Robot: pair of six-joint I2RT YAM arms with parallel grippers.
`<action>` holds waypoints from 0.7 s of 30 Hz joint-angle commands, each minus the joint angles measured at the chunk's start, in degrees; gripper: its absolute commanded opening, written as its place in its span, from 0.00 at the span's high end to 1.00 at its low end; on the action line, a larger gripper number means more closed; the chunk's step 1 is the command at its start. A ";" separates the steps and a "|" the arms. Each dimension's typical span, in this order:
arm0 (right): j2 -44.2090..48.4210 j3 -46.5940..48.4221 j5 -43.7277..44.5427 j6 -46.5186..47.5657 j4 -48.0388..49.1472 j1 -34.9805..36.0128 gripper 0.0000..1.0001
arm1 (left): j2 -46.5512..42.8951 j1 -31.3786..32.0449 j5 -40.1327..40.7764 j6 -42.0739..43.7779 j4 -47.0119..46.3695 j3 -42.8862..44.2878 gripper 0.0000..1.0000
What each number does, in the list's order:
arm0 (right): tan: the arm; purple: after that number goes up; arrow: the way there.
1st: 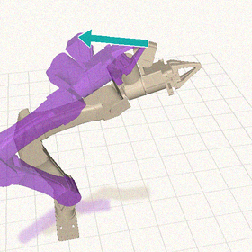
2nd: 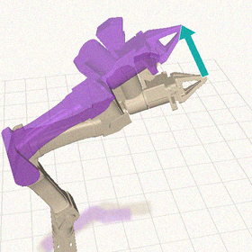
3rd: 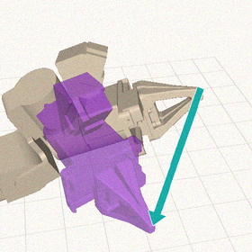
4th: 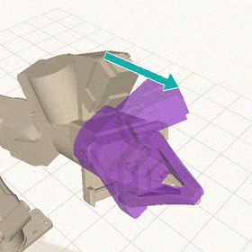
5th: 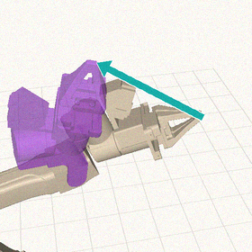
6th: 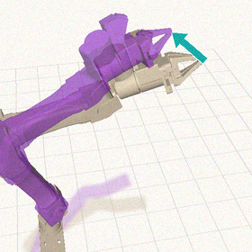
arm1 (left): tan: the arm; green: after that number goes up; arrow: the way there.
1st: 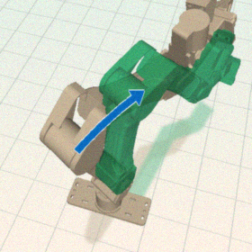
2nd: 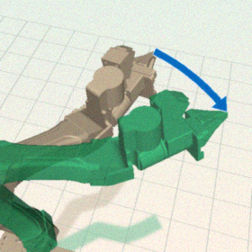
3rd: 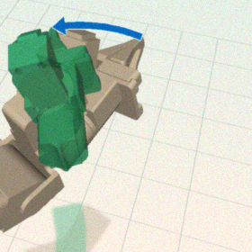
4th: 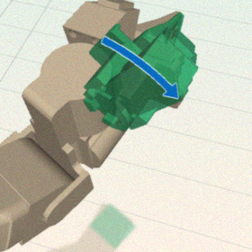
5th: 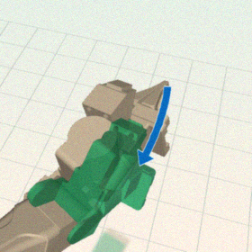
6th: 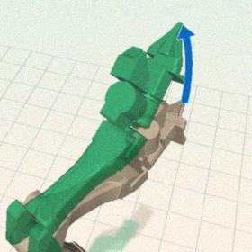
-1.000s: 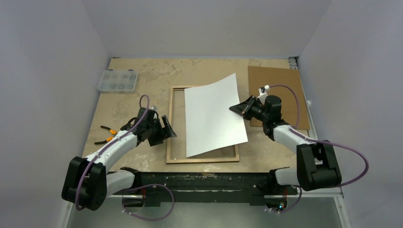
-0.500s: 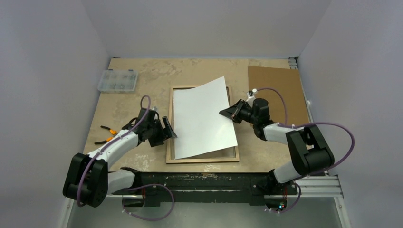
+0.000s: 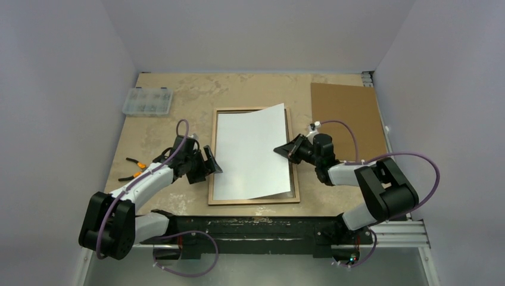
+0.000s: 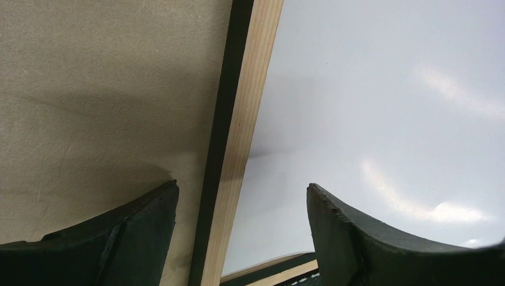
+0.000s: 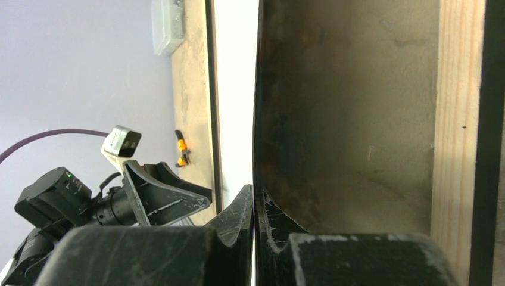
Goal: Put the photo into the frame
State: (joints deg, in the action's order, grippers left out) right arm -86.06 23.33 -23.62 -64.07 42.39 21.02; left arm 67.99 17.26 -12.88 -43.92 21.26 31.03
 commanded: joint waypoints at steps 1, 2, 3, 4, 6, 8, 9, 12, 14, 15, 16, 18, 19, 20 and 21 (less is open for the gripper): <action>-0.16 1.86 1.20 2.55 -0.71 0.39 0.92 | 0.08 -0.37 -0.79 -0.38 -1.83 -0.48 0.24; -0.73 2.85 0.96 3.11 -2.19 0.49 0.81 | -0.01 -0.34 -0.79 -0.38 -1.77 -0.49 0.24; -1.25 4.20 0.66 3.87 -5.18 0.56 0.73 | -0.01 -0.36 -0.74 -0.38 -1.75 -0.48 0.24; -1.70 5.42 0.34 4.88 -6.65 0.59 0.67 | -0.07 -0.38 -0.74 -0.38 -1.74 -0.52 0.24; -1.91 7.46 0.54 6.97 -10.27 1.04 0.56 | -0.05 -0.38 -0.89 -0.38 -1.74 -0.53 0.24; -1.92 9.88 1.27 9.51 -15.30 1.34 0.48 | -0.20 -0.31 -1.04 -0.38 -1.62 -0.52 0.24; -1.87 11.09 1.56 10.69 -17.58 1.35 0.44 | -0.26 -0.37 -1.02 -0.38 -1.58 -0.50 0.24; -1.47 14.83 2.96 14.67 -26.17 1.56 0.17 | -0.79 -0.36 -1.05 -0.44 -1.40 -0.65 0.24; -0.87 17.65 5.22 17.54 -32.81 1.71 0.04 | -1.04 -0.30 -1.06 -0.46 -1.24 -0.79 0.24; -0.60 18.98 6.43 19.13 -36.10 1.73 0.03 | -1.21 -0.32 -1.01 -0.46 -1.18 -0.86 0.24; -0.24 20.51 8.09 20.62 -39.08 1.82 0.03 | -1.34 -0.36 -1.00 -0.46 -1.13 -0.88 0.24; -0.24 24.57 12.27 24.26 -46.89 2.00 0.02 | -1.46 -0.32 -0.96 -0.40 -1.00 -0.88 0.24; -0.39 26.24 14.61 25.87 -50.24 2.05 0.02 | -1.57 -0.34 -0.90 -0.40 -0.89 -0.93 0.24; -0.43 27.57 16.87 27.33 -53.17 2.06 0.02 | -1.54 -0.34 -0.81 -0.38 -0.75 -0.93 0.24; -0.24 28.58 19.04 28.49 -55.31 2.09 0.02 | -1.68 -0.31 -0.67 -0.30 -0.62 -0.96 0.24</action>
State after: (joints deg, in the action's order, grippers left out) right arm -88.38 45.58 -15.38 -44.49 2.76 22.76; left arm 67.46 17.26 -13.30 -43.92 20.97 30.44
